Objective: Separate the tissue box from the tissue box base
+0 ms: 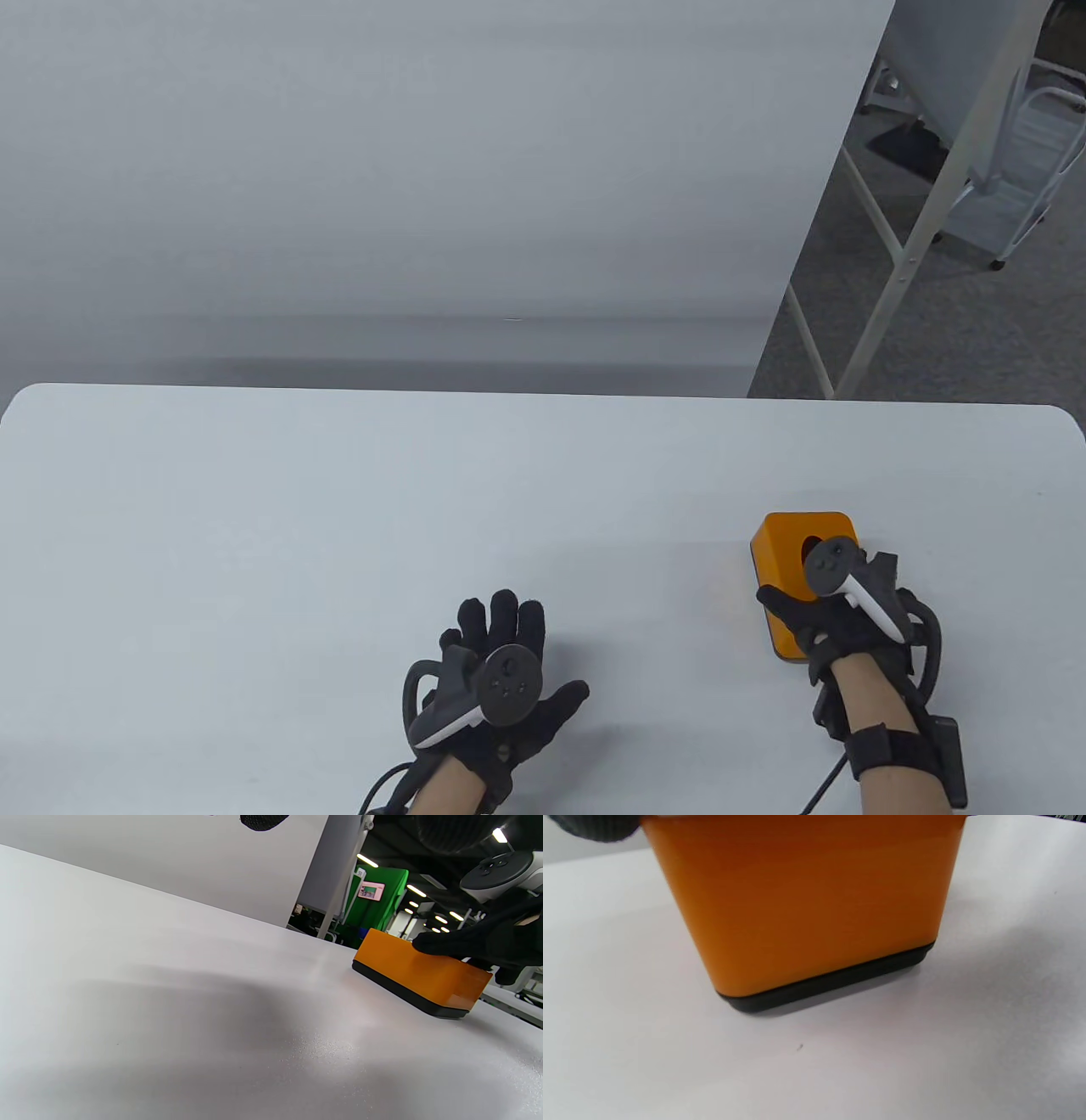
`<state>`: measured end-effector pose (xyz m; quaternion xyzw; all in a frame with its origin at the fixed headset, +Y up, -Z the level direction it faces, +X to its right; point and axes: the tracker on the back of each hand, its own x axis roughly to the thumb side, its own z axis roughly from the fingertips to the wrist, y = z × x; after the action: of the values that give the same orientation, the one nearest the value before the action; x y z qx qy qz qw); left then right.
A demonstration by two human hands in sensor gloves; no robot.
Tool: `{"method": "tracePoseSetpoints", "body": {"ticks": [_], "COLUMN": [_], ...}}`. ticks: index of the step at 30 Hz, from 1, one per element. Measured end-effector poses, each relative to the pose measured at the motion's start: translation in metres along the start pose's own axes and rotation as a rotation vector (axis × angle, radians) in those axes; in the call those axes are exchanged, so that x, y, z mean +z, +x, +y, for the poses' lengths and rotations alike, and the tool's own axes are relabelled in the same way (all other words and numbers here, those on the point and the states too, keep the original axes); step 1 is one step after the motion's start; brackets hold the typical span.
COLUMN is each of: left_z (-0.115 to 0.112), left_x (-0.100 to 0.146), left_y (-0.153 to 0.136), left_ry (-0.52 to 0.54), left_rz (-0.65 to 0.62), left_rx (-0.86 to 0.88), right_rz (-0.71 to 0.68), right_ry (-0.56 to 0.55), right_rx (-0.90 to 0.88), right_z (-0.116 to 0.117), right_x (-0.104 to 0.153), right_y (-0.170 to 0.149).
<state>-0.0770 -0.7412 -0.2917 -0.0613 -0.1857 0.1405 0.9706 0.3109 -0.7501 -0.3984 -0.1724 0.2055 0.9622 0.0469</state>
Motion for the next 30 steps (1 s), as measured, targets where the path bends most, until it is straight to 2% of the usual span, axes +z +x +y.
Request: {"method": "tracePoseSetpoints", "body": {"ticks": [3, 7, 10, 12, 13, 16, 19, 21, 23, 25, 30], "left_z": [-0.002, -0.003, -0.001, -0.002, -0.003, -0.010, -0.015, -0.018, -0.020, -0.022, -0.036], "left_x": [-0.001, -0.005, -0.005, -0.007, -0.008, -0.011, -0.013, -0.013, -0.013, -0.013, -0.016], "left_y": [0.000, 0.000, 0.003, 0.004, 0.005, 0.005, 0.010, 0.014, 0.020, 0.024, 0.034], "left_ry": [-0.014, -0.038, -0.024, -0.021, -0.022, -0.019, -0.025, -0.022, 0.019, 0.030, -0.055], "left_rz": [-0.009, -0.033, -0.055, -0.080, -0.086, -0.107, -0.126, -0.137, -0.152, -0.153, -0.161], "left_rx": [0.067, 0.145, 0.193, 0.319, 0.376, 0.590, 0.716, 0.788, 0.897, 1.009, 1.163], "right_rz": [-0.040, -0.145, -0.284, -0.436, -0.465, -0.629, -0.758, -0.794, -0.841, -0.832, -0.926], "right_ry": [0.003, -0.110, -0.138, -0.139, -0.142, -0.091, -0.020, 0.022, 0.076, 0.082, 0.083], "right_rx": [-0.023, -0.046, -0.228, -0.366, -0.403, -0.662, -0.840, -0.918, -0.966, -0.973, -1.045], "right_z": [0.001, 0.000, 0.002, 0.009, 0.011, 0.025, 0.037, 0.045, 0.053, 0.057, 0.066], "right_x": [0.001, 0.022, 0.048, 0.072, 0.078, 0.108, 0.125, 0.131, 0.138, 0.144, 0.155], "right_y": [0.002, 0.002, 0.003, 0.005, 0.006, 0.009, 0.013, 0.017, 0.023, 0.027, 0.043]}}
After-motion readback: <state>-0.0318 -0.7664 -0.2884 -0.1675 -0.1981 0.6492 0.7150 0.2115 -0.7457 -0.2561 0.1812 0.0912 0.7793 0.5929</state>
